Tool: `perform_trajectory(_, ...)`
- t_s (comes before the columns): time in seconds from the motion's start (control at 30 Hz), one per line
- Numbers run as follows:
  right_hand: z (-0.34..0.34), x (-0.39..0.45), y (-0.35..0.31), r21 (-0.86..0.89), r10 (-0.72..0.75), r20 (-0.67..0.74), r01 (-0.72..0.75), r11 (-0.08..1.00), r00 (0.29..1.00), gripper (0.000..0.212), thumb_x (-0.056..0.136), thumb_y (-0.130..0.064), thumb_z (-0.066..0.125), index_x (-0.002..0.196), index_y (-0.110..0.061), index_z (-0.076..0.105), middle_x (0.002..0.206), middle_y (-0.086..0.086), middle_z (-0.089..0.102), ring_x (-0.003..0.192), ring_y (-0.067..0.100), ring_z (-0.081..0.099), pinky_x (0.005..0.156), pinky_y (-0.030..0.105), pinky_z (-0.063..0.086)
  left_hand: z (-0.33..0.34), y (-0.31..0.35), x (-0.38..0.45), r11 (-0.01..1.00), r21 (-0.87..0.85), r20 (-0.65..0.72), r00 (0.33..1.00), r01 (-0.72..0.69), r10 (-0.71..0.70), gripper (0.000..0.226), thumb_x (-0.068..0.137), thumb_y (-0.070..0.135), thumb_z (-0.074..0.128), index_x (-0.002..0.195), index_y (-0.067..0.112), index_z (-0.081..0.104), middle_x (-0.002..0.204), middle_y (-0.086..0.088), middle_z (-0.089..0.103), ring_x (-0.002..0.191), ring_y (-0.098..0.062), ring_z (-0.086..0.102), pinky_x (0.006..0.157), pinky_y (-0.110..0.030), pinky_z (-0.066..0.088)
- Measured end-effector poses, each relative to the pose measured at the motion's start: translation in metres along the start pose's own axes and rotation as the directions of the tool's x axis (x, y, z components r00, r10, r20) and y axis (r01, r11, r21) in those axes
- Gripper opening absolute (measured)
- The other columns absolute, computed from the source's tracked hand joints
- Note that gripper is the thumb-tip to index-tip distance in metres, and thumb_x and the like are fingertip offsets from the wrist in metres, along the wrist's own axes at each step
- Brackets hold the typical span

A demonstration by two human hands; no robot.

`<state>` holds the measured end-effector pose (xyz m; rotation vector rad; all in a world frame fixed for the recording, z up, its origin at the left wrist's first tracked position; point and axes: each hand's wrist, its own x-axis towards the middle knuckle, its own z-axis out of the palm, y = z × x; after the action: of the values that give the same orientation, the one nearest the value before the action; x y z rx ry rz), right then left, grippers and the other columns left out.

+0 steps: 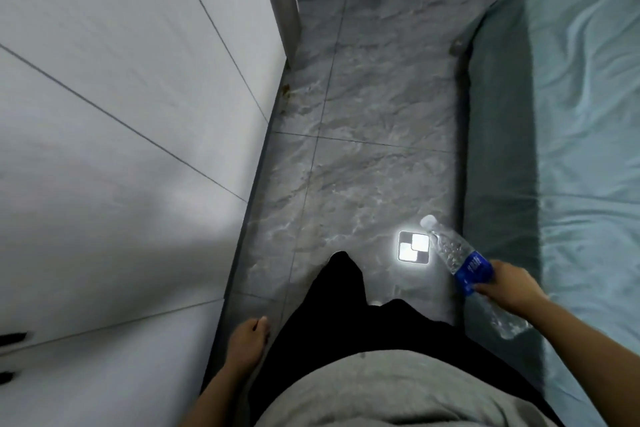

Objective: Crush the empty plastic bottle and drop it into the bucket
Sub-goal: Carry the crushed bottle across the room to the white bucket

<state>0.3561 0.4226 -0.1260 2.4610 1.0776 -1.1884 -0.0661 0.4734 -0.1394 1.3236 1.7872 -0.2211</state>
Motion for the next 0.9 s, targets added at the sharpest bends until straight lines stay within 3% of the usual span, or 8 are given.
perform_trajectory(0.07, -0.004, 0.002, -0.006, 0.026, 0.043, 0.003, -0.043, 0.999, 0.999, 0.035, 0.079, -0.020, 0.070, 0.109, -0.006, 0.062, 0.112, 0.020, 0.069, 0.106, 0.036, 0.062, 0.084, 0.038, 0.049, -0.019, 0.014, 0.025, 1.000, -0.001, -0.011, 1.000, 0.005, -0.005, 0.048, 0.097, 0.016, 0.038, 0.050, 0.013, 0.044, 0.061, -0.016, 0.054, 0.063, -0.022, 0.052, 0.062, -0.035, 0.038)
perform_trajectory(0.17, -0.007, 0.003, -0.010, 0.062, 0.104, 0.008, -0.105, 0.993, 0.994, 0.033, 0.079, -0.019, 0.069, 0.109, -0.006, 0.062, 0.110, 0.020, 0.069, 0.104, 0.035, 0.063, 0.082, 0.036, 0.049, -0.049, 0.047, 0.064, 0.999, -0.046, -0.012, 1.000, 0.008, -0.009, 0.041, 0.097, 0.016, 0.039, 0.071, -0.005, 0.063, 0.087, -0.031, 0.069, 0.086, -0.036, 0.066, 0.081, -0.042, 0.050)
perform_trajectory(0.33, -0.016, 0.008, 0.002, 0.103, 0.192, 0.076, -0.199, 0.975, 0.978, 0.029, 0.079, -0.018, 0.068, 0.105, -0.006, 0.065, 0.110, 0.021, 0.070, 0.104, 0.034, 0.064, 0.085, 0.037, 0.049, -0.079, 0.122, 0.116, 0.996, -0.037, 0.014, 0.996, -0.084, 0.085, 0.039, 0.097, 0.017, 0.039, 0.083, -0.007, 0.067, 0.095, -0.032, 0.068, 0.095, -0.041, 0.064, 0.091, -0.045, 0.048)
perform_trajectory(0.43, -0.029, 0.018, 0.010, 0.132, 0.231, 0.110, -0.245, 0.961, 0.967, 0.013, 0.079, -0.017, 0.068, 0.090, -0.012, 0.064, 0.108, 0.020, 0.071, 0.102, 0.034, 0.065, 0.085, 0.036, 0.050, -0.085, 0.174, 0.142, 0.989, -0.005, 0.024, 0.989, -0.147, 0.147, 0.039, 0.097, 0.019, 0.039, 0.089, -0.010, 0.065, 0.100, -0.033, 0.067, 0.097, -0.041, 0.062, 0.094, -0.047, 0.048)
perform_trajectory(0.57, -0.057, 0.053, 0.017, 0.198, 0.266, 0.124, -0.287, 0.937, 0.956, 0.018, 0.077, -0.016, 0.070, 0.094, -0.012, 0.063, 0.107, 0.020, 0.071, 0.102, 0.035, 0.065, 0.083, 0.037, 0.049, -0.080, 0.239, 0.171, 0.985, 0.002, 0.053, 0.984, -0.172, 0.171, 0.037, 0.097, 0.014, 0.039, 0.096, -0.013, 0.063, 0.103, -0.035, 0.066, 0.100, -0.042, 0.061, 0.096, -0.048, 0.047)
perform_trajectory(0.7, -0.108, 0.101, 0.014, 0.204, 0.262, 0.071, -0.271, 0.941, 0.963, 0.017, 0.078, -0.018, 0.070, 0.087, -0.014, 0.056, 0.106, 0.022, 0.070, 0.101, 0.036, 0.065, 0.081, 0.036, 0.049, -0.075, 0.284, 0.186, 0.987, 0.053, 0.097, 0.984, -0.153, 0.147, 0.039, 0.097, 0.012, 0.037, 0.082, -0.013, 0.062, 0.093, -0.037, 0.064, 0.092, -0.042, 0.061, 0.088, -0.048, 0.046)
perform_trajectory(0.8, -0.159, 0.141, 0.001, 0.205, 0.236, 0.020, -0.235, 0.950, 0.971, 0.023, 0.080, -0.021, 0.069, 0.096, -0.007, 0.059, 0.109, 0.023, 0.069, 0.104, 0.036, 0.063, 0.083, 0.037, 0.049, -0.081, 0.312, 0.192, 0.989, 0.074, 0.058, 0.991, -0.124, 0.120, 0.042, 0.095, 0.012, 0.039, 0.056, 0.009, 0.053, 0.067, -0.020, 0.057, 0.067, -0.023, 0.054, 0.060, -0.034, 0.040)
perform_trajectory(0.9, -0.203, 0.176, -0.019, 0.221, 0.212, -0.018, -0.203, 0.954, 0.977, 0.033, 0.080, -0.023, 0.068, 0.106, -0.004, 0.060, 0.110, 0.022, 0.069, 0.105, 0.037, 0.063, 0.084, 0.038, 0.050, -0.091, 0.332, 0.201, 0.998, 0.011, 0.034, 0.998, -0.054, 0.053, 0.048, 0.095, 0.013, 0.042, 0.047, 0.014, 0.049, 0.054, -0.008, 0.052, 0.055, -0.019, 0.047, 0.052, -0.027, 0.031)
